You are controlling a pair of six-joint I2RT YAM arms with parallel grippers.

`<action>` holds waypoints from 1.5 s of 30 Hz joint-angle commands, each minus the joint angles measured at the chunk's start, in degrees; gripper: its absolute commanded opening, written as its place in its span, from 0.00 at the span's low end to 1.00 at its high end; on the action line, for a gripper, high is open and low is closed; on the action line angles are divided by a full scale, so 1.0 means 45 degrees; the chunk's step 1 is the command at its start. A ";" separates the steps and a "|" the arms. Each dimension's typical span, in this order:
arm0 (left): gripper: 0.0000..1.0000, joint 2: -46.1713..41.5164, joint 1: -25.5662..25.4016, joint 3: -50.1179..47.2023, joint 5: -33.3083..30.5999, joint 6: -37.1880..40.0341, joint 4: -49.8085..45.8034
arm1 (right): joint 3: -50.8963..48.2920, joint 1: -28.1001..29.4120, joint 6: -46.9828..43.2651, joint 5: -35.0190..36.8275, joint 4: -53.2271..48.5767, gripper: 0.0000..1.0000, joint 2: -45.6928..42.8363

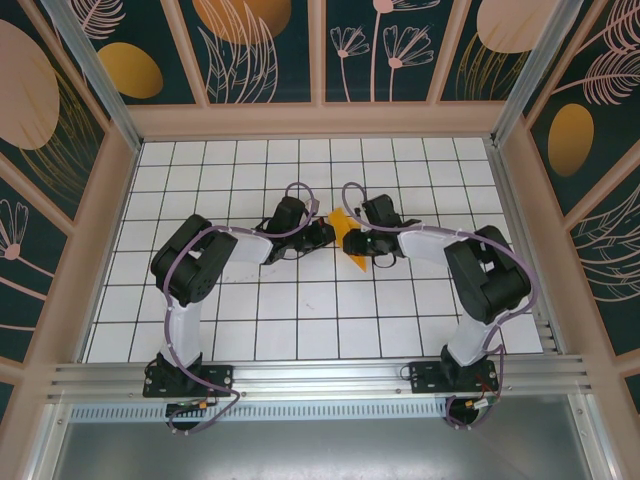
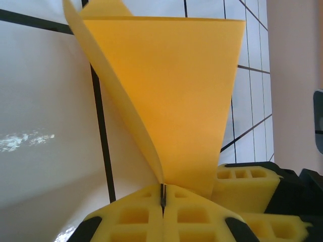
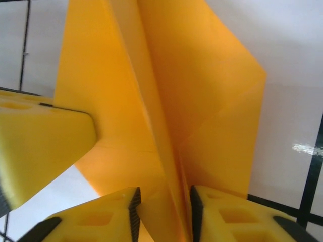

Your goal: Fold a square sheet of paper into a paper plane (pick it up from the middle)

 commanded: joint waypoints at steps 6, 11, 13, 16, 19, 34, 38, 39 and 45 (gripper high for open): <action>0.14 -0.0472 0.0118 0.0212 -0.0739 0.0366 -0.1264 | 0.0759 0.0217 0.0125 0.1730 -0.0943 0.06 0.0303; 0.32 -0.1806 0.0414 -0.0122 -0.2004 0.0611 -0.2207 | 0.1280 0.0277 0.0491 0.2746 -0.1127 0.00 0.0334; 0.42 -0.2503 0.0588 -0.0312 -0.2855 0.0837 -0.2885 | 0.1654 0.0277 0.0805 0.3266 -0.1123 0.00 0.0404; 0.57 -0.3627 0.0827 -0.0508 -0.4455 0.1289 -0.4125 | 0.2475 0.0277 0.1210 0.4239 -0.1204 0.00 0.0770; 0.73 -0.4763 0.0981 -0.0885 -0.6265 0.1640 -0.5303 | 0.3730 0.0277 0.1447 0.4851 -0.1483 0.00 0.1510; 0.92 -0.7413 0.1338 -0.3121 -0.8951 0.1873 -0.6387 | 0.9848 0.0722 0.0446 0.4743 -0.3434 0.02 0.6359; 0.94 -0.7520 0.1338 -0.3303 -0.8985 0.1895 -0.6355 | 1.0428 0.0809 0.0503 0.5029 -0.3699 0.03 0.6916; 0.94 -0.7505 0.1338 -0.3304 -0.8982 0.1916 -0.6371 | 1.0627 0.0857 0.0502 0.5149 -0.3858 0.03 0.7071; 0.95 -0.7493 0.1339 -0.3285 -0.8990 0.2014 -0.6373 | 1.1044 0.0909 0.0542 0.5193 -0.4150 0.09 0.7595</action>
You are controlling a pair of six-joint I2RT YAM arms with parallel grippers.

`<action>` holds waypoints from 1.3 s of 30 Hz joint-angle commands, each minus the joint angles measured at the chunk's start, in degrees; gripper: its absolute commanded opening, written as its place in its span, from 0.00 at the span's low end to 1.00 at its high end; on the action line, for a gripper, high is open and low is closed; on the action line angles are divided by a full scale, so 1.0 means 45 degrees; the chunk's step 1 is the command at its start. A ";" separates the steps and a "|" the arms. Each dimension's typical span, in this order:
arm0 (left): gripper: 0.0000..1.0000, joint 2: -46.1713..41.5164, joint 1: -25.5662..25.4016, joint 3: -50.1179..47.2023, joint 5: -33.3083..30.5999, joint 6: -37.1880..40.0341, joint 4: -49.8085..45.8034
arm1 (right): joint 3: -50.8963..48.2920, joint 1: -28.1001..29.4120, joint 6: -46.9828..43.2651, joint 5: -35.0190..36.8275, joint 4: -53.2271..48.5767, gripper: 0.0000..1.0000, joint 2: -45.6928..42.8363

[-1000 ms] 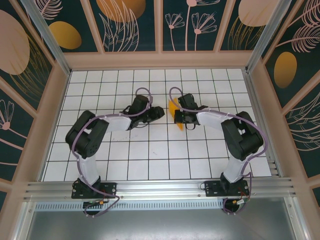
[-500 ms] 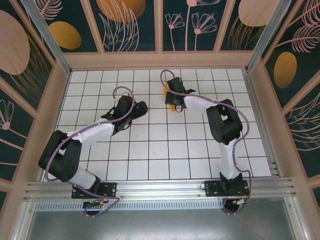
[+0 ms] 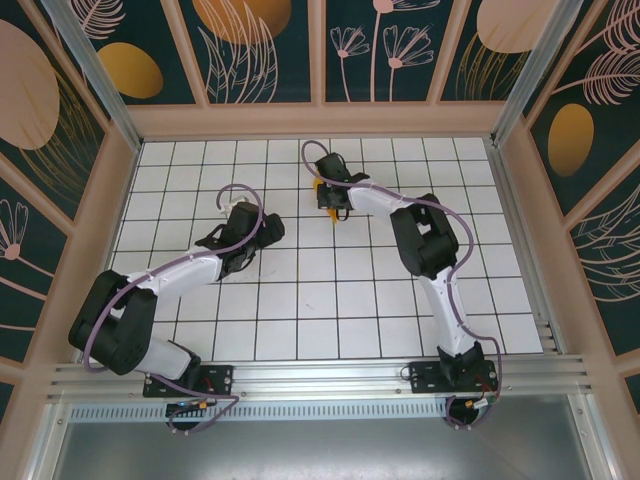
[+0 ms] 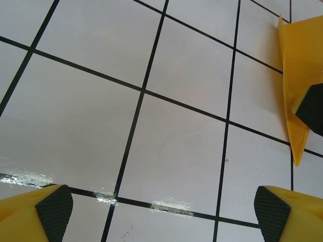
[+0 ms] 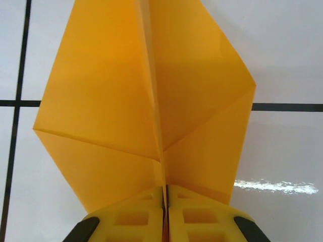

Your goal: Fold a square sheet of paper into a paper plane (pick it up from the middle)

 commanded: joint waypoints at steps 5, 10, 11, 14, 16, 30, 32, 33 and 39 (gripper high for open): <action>0.95 -0.0256 0.0061 -0.0053 -0.0299 0.0372 -0.0182 | 0.0532 0.0119 -0.0012 0.0355 -0.0962 0.13 0.0763; 0.95 -0.0275 0.0061 0.0027 -0.0338 0.0393 -0.0217 | 0.1051 0.0229 -0.0079 0.0488 -0.1354 0.15 0.0605; 0.95 -0.0304 0.0061 0.0063 -0.0348 0.0411 -0.0222 | 0.1166 0.0260 -0.0107 0.0539 -0.1436 0.16 0.0447; 0.95 -0.0385 0.0068 0.0226 -0.0463 0.0465 -0.0352 | 0.1529 0.0309 -0.0073 0.0599 -0.1709 0.20 -0.0135; 0.95 -0.0519 0.0061 0.0374 -0.0656 0.0541 -0.0469 | 0.1588 0.0301 0.0015 0.0653 -0.1787 0.24 -0.0646; 0.99 -0.2134 0.1047 0.1083 -0.3217 0.2176 -0.0318 | -0.2179 -0.0264 -0.0078 0.2875 0.0258 0.68 -0.6415; 0.99 -0.2488 0.1402 0.0766 -0.3632 0.2806 0.0240 | -0.3543 -0.0808 -0.0098 0.3290 0.1217 0.73 -0.7596; 0.99 -0.2717 0.1583 0.0525 -0.3929 0.3011 0.0501 | -0.4314 -0.1233 -0.0109 0.3299 0.1695 0.78 -0.8237; 0.99 -0.4119 0.2647 -0.1485 -0.5331 0.4352 0.2773 | -0.8177 -0.3494 -0.0076 0.4301 0.3503 0.99 -1.1222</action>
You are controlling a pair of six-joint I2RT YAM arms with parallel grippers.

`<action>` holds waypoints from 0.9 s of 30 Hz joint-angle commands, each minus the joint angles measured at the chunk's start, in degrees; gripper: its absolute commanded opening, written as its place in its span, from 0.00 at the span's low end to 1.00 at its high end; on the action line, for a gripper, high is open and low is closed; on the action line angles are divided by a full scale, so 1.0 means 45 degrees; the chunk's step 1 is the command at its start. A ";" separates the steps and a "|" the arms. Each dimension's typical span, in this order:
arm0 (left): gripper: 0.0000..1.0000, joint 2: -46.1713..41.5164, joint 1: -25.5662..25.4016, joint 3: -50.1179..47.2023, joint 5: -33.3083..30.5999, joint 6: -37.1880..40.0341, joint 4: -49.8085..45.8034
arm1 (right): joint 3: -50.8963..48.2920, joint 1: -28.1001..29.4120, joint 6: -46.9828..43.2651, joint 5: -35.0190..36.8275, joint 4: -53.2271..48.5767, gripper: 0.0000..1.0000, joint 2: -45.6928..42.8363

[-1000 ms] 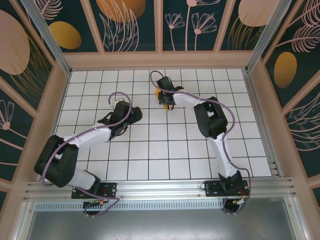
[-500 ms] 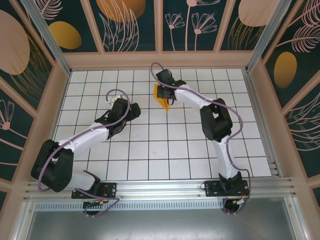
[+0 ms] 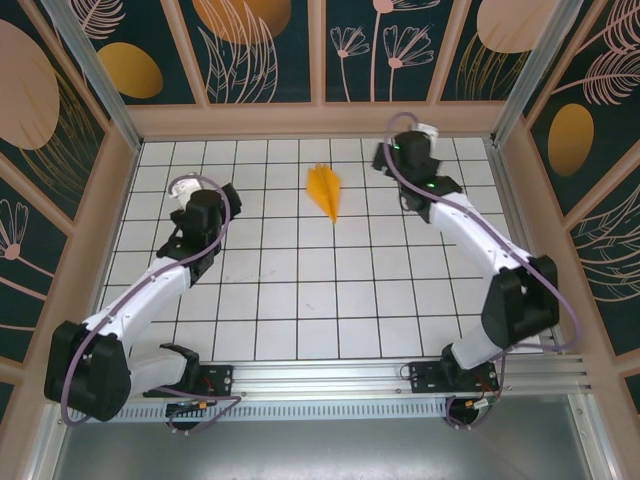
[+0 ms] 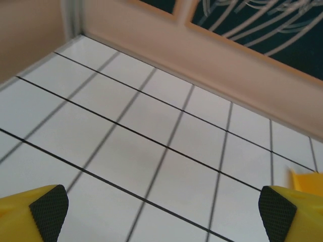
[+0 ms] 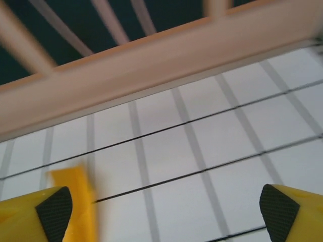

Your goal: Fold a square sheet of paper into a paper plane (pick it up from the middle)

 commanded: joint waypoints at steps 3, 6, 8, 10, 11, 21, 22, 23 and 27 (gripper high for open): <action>0.98 -0.0930 0.0967 -0.2133 -0.1634 0.1570 0.2824 | -0.3079 -0.1512 -0.0240 0.1972 0.1929 0.99 -0.1858; 0.99 -0.1042 0.1592 -0.3168 -0.1961 0.1731 0.3892 | -0.5284 -0.2360 -0.0537 0.2529 0.3343 0.99 -0.2713; 0.98 -0.0901 0.1866 -0.3831 -0.2039 0.2241 0.5008 | -0.6787 -0.2871 -0.0656 0.2379 0.4828 0.99 -0.3275; 0.99 -0.0628 0.1970 -0.4673 -0.2459 0.3096 0.6692 | -0.7896 -0.3410 -0.0575 0.1906 0.5847 0.99 -0.3606; 0.98 -0.0413 0.2102 -0.4867 -0.2531 0.3392 0.7140 | -0.8252 -0.3659 -0.0564 0.1716 0.6339 0.99 -0.3630; 0.99 0.1742 0.3050 -0.5793 0.1283 0.5585 1.1432 | -1.0775 -0.3982 -0.2957 -0.1052 1.1801 0.99 -0.2325; 0.98 0.1917 0.3094 -0.5935 0.1737 0.5805 1.1997 | -1.1006 -0.3967 -0.3143 -0.1377 1.2327 0.99 -0.2277; 0.99 0.2099 0.3134 -0.6083 0.2117 0.5900 1.2604 | -1.1255 -0.3964 -0.3312 -0.1645 1.2957 0.99 -0.2224; 0.98 0.2626 0.3334 -0.6375 0.3605 0.6199 1.4103 | -1.1961 -0.3962 -0.4016 -0.2287 1.4540 0.99 -0.1878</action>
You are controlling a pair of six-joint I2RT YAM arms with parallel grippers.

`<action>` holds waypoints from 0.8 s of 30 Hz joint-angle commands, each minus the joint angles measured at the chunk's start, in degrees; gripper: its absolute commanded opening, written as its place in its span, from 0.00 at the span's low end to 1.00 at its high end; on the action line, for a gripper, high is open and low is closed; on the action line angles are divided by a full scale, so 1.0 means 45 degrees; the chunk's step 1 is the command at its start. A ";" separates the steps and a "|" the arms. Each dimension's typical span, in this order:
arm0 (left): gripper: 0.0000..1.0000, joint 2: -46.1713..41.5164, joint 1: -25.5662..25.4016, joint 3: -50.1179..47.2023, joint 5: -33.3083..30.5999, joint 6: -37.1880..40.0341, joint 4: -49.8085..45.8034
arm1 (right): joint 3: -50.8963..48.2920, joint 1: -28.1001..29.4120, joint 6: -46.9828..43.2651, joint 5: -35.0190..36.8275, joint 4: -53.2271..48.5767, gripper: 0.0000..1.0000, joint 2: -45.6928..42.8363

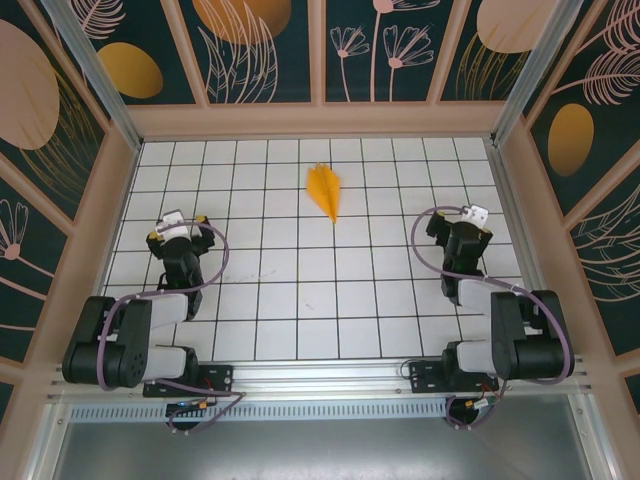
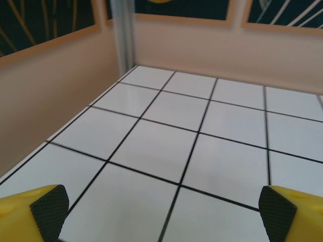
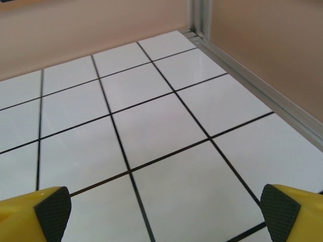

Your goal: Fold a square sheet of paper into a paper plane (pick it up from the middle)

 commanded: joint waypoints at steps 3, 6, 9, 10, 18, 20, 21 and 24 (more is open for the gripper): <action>0.98 0.0964 0.0230 -0.0373 0.1852 0.0895 0.3605 | -0.0642 0.0012 -0.1298 -0.1378 0.3457 0.99 0.0567; 0.98 0.1772 0.0351 -0.0550 0.1962 0.0814 0.4631 | -0.0850 0.0008 -0.1604 -0.1698 0.4060 0.99 0.0676; 0.99 0.2350 0.0407 -0.0552 0.1957 0.0775 0.5126 | -0.1070 0.0018 -0.1840 -0.1913 0.4914 0.99 0.1087; 0.99 0.2416 0.0429 -0.0549 0.1990 0.0784 0.5237 | -0.1097 -0.0006 -0.1888 -0.1925 0.5134 0.99 0.1270; 0.98 0.2404 0.0563 -0.0277 0.1619 0.0452 0.4652 | -0.1196 -0.0632 -0.1377 -0.2633 0.6238 0.99 0.2451; 0.98 0.2412 0.0568 -0.0262 0.1560 0.0424 0.4642 | -0.1219 -0.0702 -0.1352 -0.2742 0.6357 0.99 0.2603; 0.99 0.2411 0.0568 -0.0261 0.1443 0.0384 0.4623 | -0.1195 -0.0730 -0.1309 -0.2814 0.6493 0.99 0.2674; 0.98 0.2394 0.0568 -0.0329 0.1054 0.0261 0.4765 | -0.1163 -0.0821 -0.1268 -0.2976 0.6344 0.99 0.2659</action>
